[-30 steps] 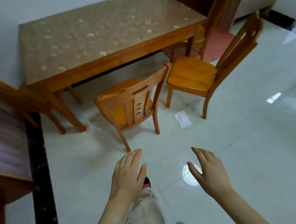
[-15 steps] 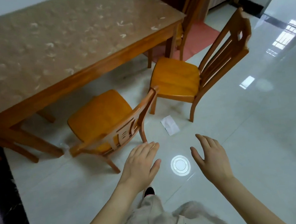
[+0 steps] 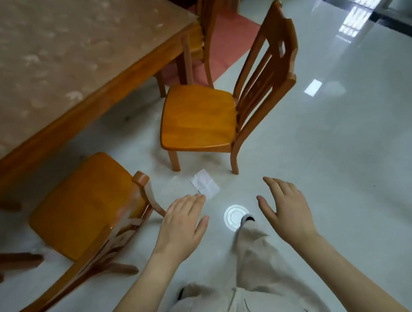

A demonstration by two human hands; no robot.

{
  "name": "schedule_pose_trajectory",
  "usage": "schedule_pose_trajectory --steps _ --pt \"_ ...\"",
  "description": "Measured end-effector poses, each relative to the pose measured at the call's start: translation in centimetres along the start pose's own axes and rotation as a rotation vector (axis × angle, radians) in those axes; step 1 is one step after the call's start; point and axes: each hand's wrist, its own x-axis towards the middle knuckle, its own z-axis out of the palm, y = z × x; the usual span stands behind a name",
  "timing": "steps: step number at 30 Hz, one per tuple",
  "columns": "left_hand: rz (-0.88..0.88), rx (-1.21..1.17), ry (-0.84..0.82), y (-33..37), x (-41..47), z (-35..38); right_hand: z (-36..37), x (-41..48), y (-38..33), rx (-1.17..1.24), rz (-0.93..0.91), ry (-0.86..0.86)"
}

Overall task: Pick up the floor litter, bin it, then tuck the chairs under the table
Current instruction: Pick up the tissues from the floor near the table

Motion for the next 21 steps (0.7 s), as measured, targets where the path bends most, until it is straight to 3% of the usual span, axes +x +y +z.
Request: schedule_pose_trajectory --steps 6,12,17,21 --pt "-0.308 -0.049 0.014 1.8 5.9 2.6 -0.4 11.8 5.3 -0.016 -0.19 -0.151" --pt "-0.503 -0.127 0.11 1.5 10.8 4.4 2.4 20.7 6.6 -0.031 -0.381 -0.283" --pt "-0.577 -0.17 0.148 -2.1 15.0 10.2 11.4 25.7 7.3 0.012 -0.461 -0.365" --pt "-0.598 -0.176 0.137 -8.2 18.7 20.4 23.5 28.7 9.2 0.042 -0.489 -0.403"
